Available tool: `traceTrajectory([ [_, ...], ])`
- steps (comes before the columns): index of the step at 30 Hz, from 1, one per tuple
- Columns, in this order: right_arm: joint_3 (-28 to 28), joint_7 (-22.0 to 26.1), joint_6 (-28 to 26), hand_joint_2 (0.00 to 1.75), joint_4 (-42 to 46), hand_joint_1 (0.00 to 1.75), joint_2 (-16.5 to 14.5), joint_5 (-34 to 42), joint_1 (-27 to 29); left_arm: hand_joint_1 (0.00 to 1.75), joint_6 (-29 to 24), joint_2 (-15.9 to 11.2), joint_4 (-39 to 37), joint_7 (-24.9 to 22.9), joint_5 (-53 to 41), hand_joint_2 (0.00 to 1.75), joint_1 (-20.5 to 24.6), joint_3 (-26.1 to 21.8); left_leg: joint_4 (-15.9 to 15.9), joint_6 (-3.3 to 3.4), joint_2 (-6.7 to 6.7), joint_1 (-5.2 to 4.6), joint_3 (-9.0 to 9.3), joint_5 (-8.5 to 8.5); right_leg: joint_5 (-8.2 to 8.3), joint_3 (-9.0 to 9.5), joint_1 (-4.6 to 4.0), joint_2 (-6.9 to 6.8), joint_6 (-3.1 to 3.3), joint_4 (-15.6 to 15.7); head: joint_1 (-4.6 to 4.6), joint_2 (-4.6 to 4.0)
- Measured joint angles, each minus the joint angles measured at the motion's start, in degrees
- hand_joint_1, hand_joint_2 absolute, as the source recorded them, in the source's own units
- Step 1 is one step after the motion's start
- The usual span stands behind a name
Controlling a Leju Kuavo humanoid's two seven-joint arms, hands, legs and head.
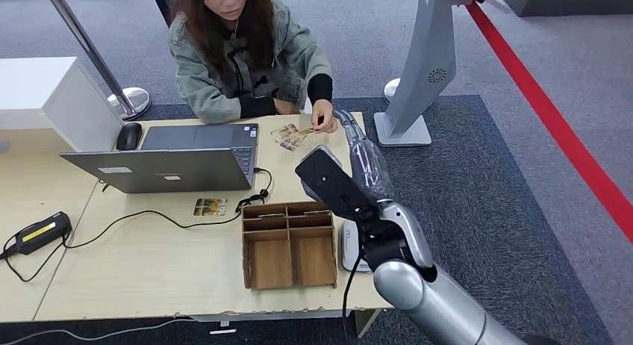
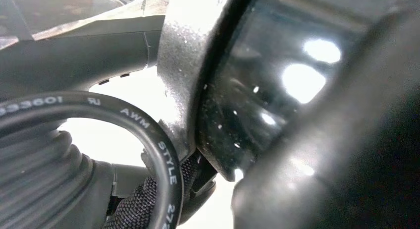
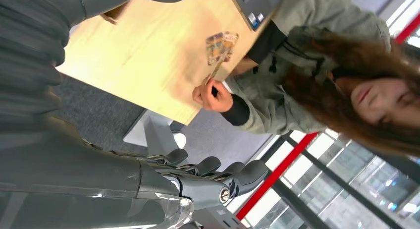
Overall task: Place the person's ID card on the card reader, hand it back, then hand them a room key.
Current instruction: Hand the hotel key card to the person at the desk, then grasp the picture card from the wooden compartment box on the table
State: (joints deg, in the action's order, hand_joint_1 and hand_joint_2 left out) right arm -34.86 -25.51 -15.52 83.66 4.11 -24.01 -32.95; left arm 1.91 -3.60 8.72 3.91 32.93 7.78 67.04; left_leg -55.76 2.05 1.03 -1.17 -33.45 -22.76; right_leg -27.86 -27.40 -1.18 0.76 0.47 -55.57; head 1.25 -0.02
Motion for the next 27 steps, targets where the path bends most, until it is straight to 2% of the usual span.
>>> traceTrajectory([
  [5,-0.8,-3.0,6.1,1.75,7.6,0.00,4.5,-3.1,3.9,0.00,0.6,-0.5,0.0,0.0,0.2,1.75,-0.1,-0.2,0.0,0.00,-0.01,-0.01,0.00,0.00,0.00,0.01,0.00,0.00,0.00,0.0,-0.02,0.00],
  [10,-1.7,-3.3,8.1,1.75,10.8,0.00,6.8,-4.4,6.3,0.00,0.7,-0.8,0.0,0.0,0.4,1.75,-0.1,-0.2,0.0,0.00,-0.01,0.00,0.01,0.00,0.01,0.02,-0.01,0.00,0.01,0.0,-0.02,0.00],
  [18,-3.4,-2.7,10.4,1.75,10.3,0.00,7.1,-7.9,6.9,0.00,0.6,-1.0,0.0,0.0,0.3,1.75,0.0,-0.2,0.0,-0.01,0.01,0.00,0.00,0.00,0.00,0.04,-0.03,0.00,0.01,0.0,-0.01,0.00],
  [27,-5.2,-2.2,10.1,1.75,6.0,0.08,5.1,-11.9,5.5,0.00,0.3,-0.9,0.1,0.0,-0.2,1.75,0.0,-0.2,0.0,-0.01,0.01,0.00,0.00,0.00,0.00,0.04,-0.03,0.00,0.01,0.0,-0.01,0.00],
])
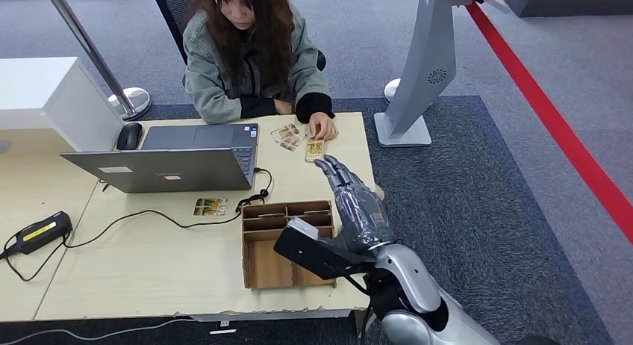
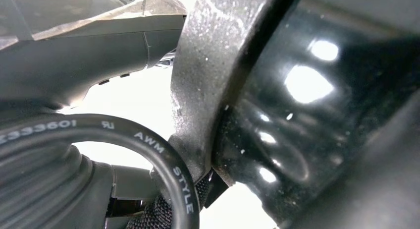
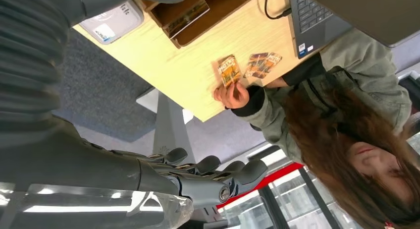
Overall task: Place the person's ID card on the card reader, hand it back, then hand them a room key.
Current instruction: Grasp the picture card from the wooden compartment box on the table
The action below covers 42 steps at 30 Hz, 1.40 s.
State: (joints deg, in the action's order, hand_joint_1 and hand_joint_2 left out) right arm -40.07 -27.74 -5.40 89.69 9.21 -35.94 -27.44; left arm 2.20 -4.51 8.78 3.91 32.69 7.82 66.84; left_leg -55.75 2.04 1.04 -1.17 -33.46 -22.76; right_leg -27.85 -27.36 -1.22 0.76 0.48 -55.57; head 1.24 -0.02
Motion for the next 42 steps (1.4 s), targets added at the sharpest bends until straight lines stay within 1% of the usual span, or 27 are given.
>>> traceTrajectory([
  [8,-1.0,0.0,-1.0,1.75,-5.4,0.12,-1.9,-2.5,-2.2,0.00,-0.1,0.1,0.0,0.0,-0.7,1.75,0.0,0.0,0.0,0.00,0.01,0.00,0.00,0.00,0.00,0.00,0.00,0.00,0.00,0.0,0.00,0.00],
  [12,-1.1,0.0,-1.3,1.75,-7.8,0.10,-2.6,-3.7,-3.1,0.00,-0.1,0.1,0.0,0.0,-0.8,1.75,0.0,0.0,0.0,0.00,0.01,0.00,0.00,0.00,0.00,0.00,0.01,0.00,0.00,0.0,0.00,0.00],
  [27,-1.0,0.1,-1.8,1.75,-13.0,0.14,-3.9,-4.2,-4.0,0.00,-0.2,0.2,0.0,0.0,-1.0,1.75,0.0,0.0,0.0,0.00,0.00,0.00,0.00,0.00,0.00,0.00,0.00,0.00,0.00,0.0,0.00,0.00],
  [39,-1.0,0.2,-2.0,1.75,-15.1,0.27,-4.7,-4.2,-4.0,0.00,-0.2,0.2,0.0,0.0,-1.0,1.75,0.0,0.0,0.0,0.00,0.00,0.00,0.00,0.00,0.00,-0.01,0.00,0.00,0.00,0.0,0.00,0.00],
  [42,-1.1,0.2,-2.3,1.75,-15.6,0.45,-5.2,-4.3,-3.9,0.00,-0.2,0.2,0.0,0.0,-1.0,1.75,0.0,0.0,0.0,0.00,0.00,0.00,0.00,0.00,0.00,-0.01,0.00,0.00,0.00,0.0,0.00,0.00],
])
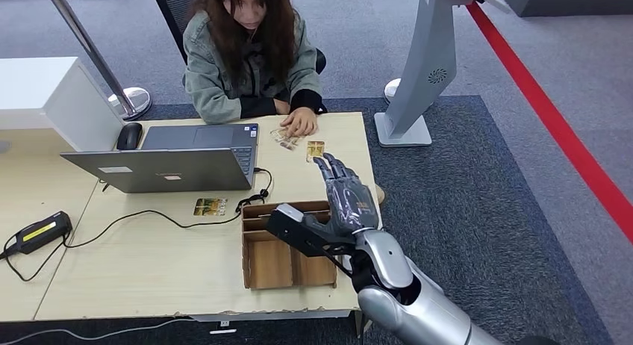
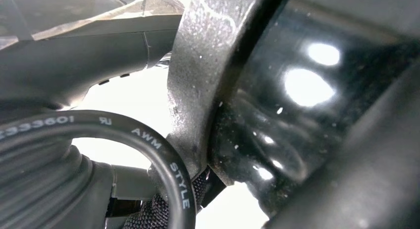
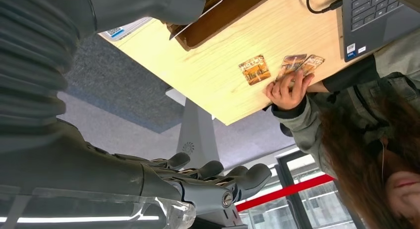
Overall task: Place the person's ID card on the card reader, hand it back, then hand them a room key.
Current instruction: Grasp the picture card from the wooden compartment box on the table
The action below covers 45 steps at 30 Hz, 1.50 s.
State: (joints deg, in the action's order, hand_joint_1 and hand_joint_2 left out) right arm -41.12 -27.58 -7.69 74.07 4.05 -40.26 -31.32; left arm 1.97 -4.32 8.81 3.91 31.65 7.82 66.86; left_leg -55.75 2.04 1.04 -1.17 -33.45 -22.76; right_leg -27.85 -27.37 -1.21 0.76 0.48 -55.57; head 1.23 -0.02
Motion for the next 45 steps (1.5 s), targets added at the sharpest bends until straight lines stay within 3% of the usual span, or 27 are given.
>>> traceTrajectory([
  [4,0.0,0.0,-0.2,1.75,-0.4,0.79,-0.4,-0.2,0.1,0.00,0.0,0.0,0.0,0.0,0.0,1.75,0.0,0.0,0.0,0.00,0.00,0.00,0.00,0.00,0.00,0.00,0.00,0.00,0.00,0.0,0.00,0.00],
  [15,0.0,0.0,-0.2,1.75,-0.7,0.78,-0.9,-0.3,0.1,0.00,-0.2,0.0,0.0,0.0,0.0,1.75,0.0,0.0,0.0,0.00,0.00,0.00,0.00,0.00,0.00,0.00,0.00,0.00,0.00,0.0,0.01,0.00],
  [22,0.0,0.0,-0.2,1.75,-1.3,0.66,-1.2,-0.4,0.2,0.00,-0.2,0.0,0.0,0.0,0.0,1.75,0.0,0.0,0.0,0.00,0.00,0.00,0.00,0.00,0.00,0.00,0.00,0.00,0.00,0.0,0.01,0.00],
  [45,0.0,0.0,0.6,1.75,-3.2,0.66,-1.4,-1.4,1.8,0.00,-0.2,0.0,0.0,0.0,-0.1,1.75,0.0,0.0,0.0,0.00,-0.01,0.00,0.00,0.00,0.00,-0.01,0.00,0.00,0.00,0.0,0.01,0.00],
])
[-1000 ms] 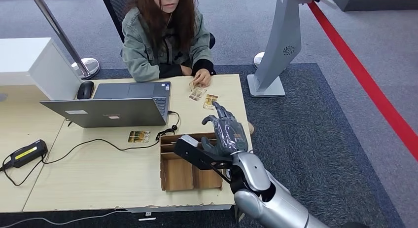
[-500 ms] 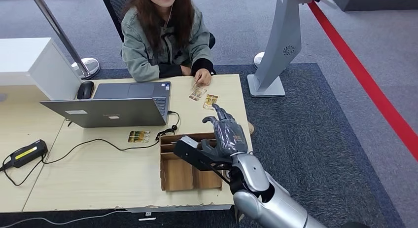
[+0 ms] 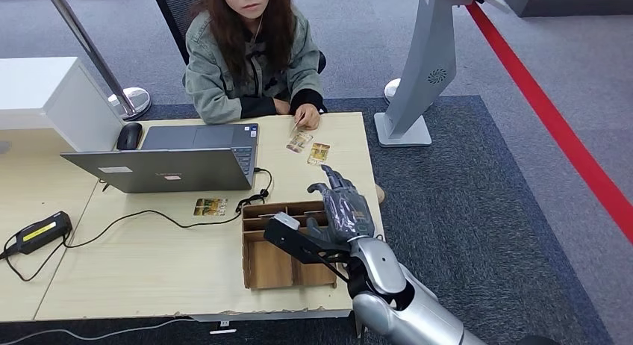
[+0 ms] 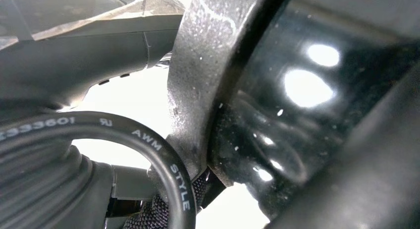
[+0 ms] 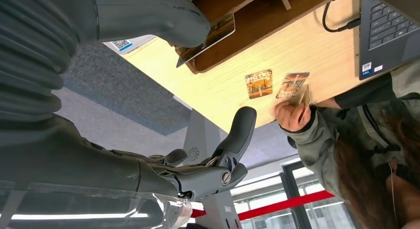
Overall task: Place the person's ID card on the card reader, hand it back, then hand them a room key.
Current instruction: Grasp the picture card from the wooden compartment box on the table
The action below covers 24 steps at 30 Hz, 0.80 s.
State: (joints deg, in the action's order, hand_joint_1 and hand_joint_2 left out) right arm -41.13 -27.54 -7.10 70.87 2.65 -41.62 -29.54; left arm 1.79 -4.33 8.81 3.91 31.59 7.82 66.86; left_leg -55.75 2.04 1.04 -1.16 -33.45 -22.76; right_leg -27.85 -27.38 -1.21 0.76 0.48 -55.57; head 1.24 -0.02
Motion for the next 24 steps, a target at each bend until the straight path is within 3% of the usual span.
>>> traceTrajectory([
  [24,0.0,0.3,-1.0,1.75,-5.2,0.47,-0.7,-1.6,-0.1,0.00,0.0,0.0,0.0,0.0,-1.1,1.75,0.3,0.0,0.0,0.00,0.00,0.00,0.00,0.00,0.00,0.00,0.00,0.00,0.00,0.0,0.00,0.00],
])
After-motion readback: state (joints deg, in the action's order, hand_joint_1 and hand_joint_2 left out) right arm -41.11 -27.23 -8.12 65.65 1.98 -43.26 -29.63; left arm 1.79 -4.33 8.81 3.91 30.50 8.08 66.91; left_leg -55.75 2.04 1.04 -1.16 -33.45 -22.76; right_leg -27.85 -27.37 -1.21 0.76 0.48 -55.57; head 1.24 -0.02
